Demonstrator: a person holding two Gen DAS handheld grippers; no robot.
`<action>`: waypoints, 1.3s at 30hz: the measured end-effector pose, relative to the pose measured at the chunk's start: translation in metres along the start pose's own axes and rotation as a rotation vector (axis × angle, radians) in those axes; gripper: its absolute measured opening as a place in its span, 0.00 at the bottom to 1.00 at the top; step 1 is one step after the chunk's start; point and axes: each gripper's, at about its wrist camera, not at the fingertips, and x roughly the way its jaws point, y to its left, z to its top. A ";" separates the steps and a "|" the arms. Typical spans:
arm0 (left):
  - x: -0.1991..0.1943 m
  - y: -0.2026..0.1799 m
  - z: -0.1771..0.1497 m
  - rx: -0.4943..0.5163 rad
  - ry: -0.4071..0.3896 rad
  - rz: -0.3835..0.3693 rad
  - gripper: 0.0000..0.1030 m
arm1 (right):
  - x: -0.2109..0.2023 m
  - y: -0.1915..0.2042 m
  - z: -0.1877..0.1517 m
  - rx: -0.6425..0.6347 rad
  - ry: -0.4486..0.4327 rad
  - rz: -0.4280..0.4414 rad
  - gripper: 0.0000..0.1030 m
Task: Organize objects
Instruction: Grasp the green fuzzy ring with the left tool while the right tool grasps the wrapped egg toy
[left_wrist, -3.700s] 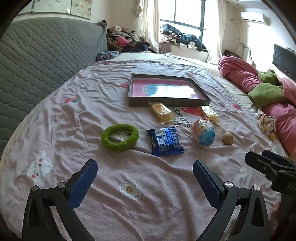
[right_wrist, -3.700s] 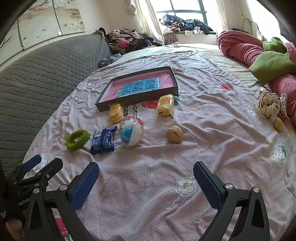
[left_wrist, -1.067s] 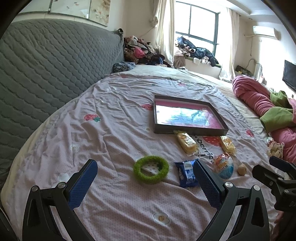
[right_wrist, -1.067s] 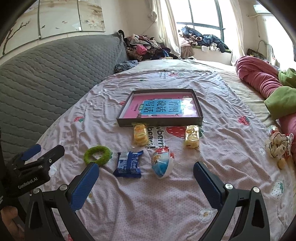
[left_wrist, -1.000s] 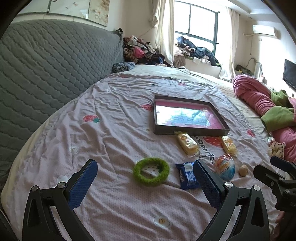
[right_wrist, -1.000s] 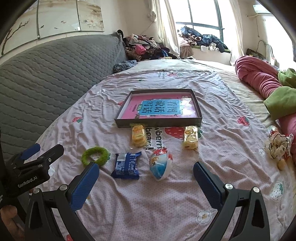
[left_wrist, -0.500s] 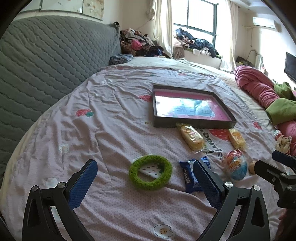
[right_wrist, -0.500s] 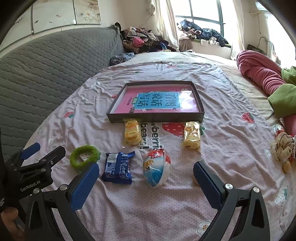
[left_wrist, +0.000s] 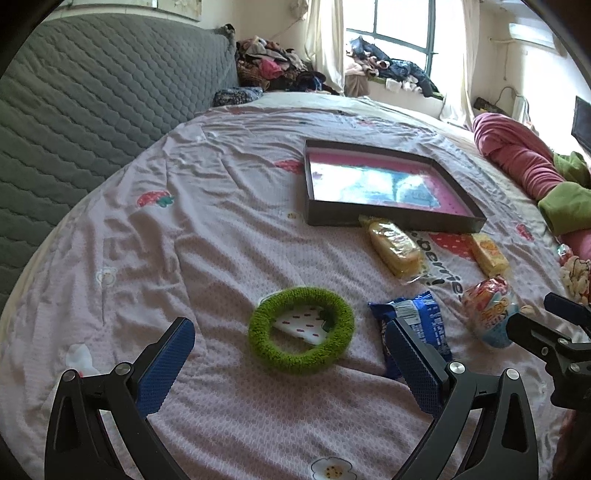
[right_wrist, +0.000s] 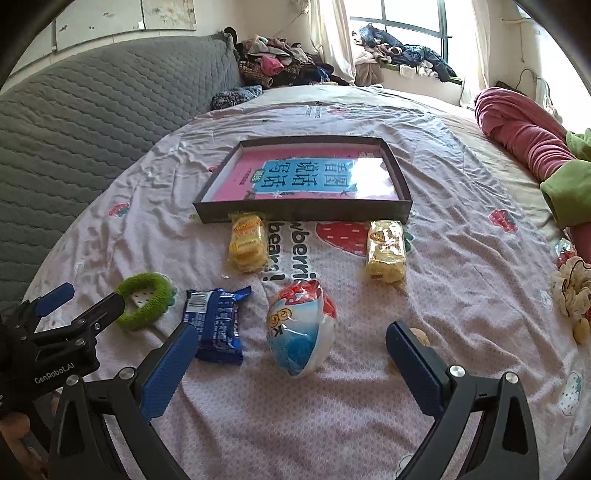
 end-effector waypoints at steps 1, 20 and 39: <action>0.003 0.000 0.000 0.000 0.005 0.002 1.00 | 0.003 -0.001 0.000 0.002 0.006 0.000 1.00; 0.042 -0.009 -0.013 0.044 0.061 0.020 1.00 | 0.036 -0.005 0.002 -0.016 0.083 -0.080 0.92; 0.056 -0.009 -0.014 0.053 0.107 -0.031 0.61 | 0.057 0.012 0.000 -0.094 0.149 -0.077 0.51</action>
